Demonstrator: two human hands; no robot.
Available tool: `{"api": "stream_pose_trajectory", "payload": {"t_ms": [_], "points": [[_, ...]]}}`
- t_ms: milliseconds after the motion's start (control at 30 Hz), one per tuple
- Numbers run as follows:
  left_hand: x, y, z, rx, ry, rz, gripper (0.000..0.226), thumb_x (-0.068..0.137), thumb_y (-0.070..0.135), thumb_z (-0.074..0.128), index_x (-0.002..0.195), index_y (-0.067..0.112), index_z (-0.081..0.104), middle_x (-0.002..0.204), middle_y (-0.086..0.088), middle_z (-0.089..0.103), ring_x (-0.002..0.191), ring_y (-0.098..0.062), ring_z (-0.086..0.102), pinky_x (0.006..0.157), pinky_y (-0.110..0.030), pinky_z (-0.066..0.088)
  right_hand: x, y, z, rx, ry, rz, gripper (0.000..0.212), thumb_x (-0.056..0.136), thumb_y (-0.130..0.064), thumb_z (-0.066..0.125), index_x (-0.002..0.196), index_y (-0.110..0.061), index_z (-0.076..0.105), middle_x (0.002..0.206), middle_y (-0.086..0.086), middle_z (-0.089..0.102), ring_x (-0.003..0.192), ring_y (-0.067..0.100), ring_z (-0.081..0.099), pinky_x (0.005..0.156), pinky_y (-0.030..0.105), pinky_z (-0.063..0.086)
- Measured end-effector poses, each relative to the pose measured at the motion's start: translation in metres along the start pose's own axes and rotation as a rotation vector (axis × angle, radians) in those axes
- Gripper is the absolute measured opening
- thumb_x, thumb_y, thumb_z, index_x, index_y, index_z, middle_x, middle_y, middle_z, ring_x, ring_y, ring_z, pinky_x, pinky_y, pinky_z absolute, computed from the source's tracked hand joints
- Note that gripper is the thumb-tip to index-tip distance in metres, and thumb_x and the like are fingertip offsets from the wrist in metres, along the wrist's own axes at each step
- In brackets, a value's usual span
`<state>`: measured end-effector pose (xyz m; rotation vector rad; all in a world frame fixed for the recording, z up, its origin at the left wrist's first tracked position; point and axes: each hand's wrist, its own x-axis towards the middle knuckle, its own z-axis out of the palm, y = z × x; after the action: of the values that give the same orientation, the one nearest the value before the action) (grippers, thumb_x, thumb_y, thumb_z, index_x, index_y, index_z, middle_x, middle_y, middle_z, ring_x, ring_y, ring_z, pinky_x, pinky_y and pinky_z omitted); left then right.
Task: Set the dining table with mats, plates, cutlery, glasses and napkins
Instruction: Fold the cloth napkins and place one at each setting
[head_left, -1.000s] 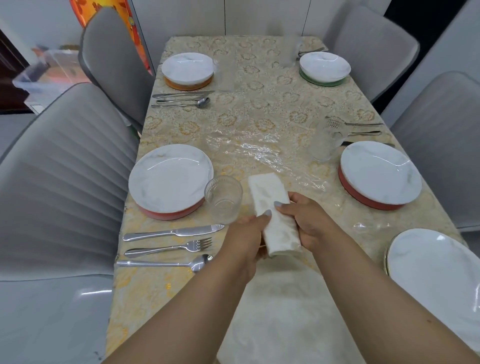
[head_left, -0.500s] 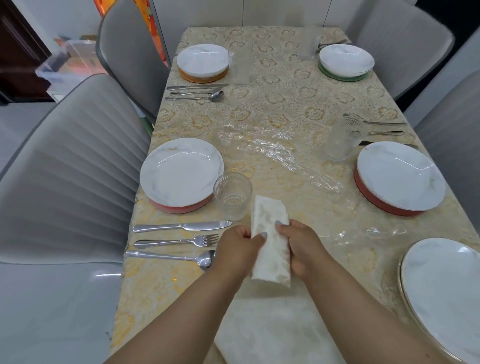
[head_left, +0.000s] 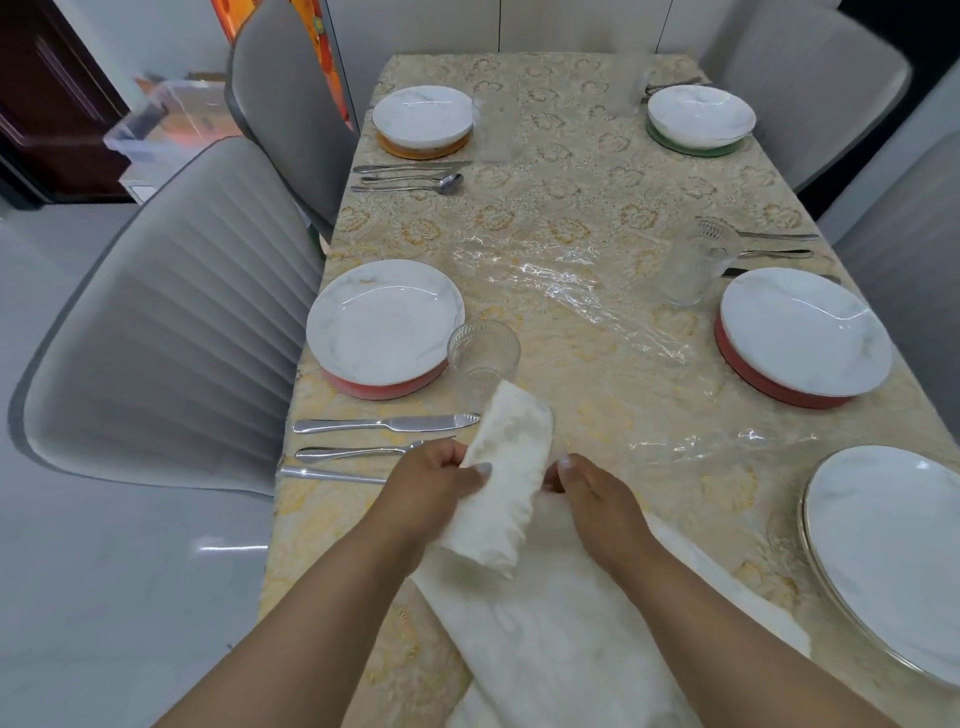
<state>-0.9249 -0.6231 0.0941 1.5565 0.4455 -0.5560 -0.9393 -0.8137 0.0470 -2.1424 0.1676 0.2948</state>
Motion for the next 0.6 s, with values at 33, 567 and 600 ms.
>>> {"api": "stream_pose_trajectory", "payload": {"t_ms": [33,567,600], "points": [[-0.003,-0.001,-0.001,-0.012,0.001,0.010,0.006,0.087,0.006,0.065,0.082,0.004,0.063,0.080,-0.014,0.067,0.072,-0.026,0.061,0.066,-0.032,0.047,-0.002,0.004,0.001,-0.035,-0.011,-0.067,0.040,0.094,-0.045,0.034,0.085,-0.019,0.062,0.085,-0.006,0.066,0.084,0.014,0.058,0.076,0.034,0.043],[-0.017,-0.002,0.022,-0.068,-0.023,0.051,0.009,0.092,0.011,0.062,0.092,0.002,0.063,0.087,-0.018,0.067,0.075,-0.026,0.062,0.066,-0.031,0.049,-0.010,0.010,-0.059,-0.325,-0.187,-0.052,0.054,0.068,-0.037,0.056,0.121,-0.028,0.054,0.116,-0.014,0.048,0.113,0.005,0.035,0.097,0.027,0.028],[-0.014,-0.002,0.030,-0.100,-0.016,0.039,0.011,0.091,0.012,0.064,0.094,0.001,0.063,0.090,-0.019,0.066,0.078,-0.026,0.061,0.070,-0.033,0.049,-0.009,0.001,-0.058,-0.019,-0.131,0.042,0.041,0.077,-0.034,0.058,0.116,-0.026,0.057,0.112,-0.013,0.053,0.111,0.006,0.042,0.094,0.026,0.034]]}}
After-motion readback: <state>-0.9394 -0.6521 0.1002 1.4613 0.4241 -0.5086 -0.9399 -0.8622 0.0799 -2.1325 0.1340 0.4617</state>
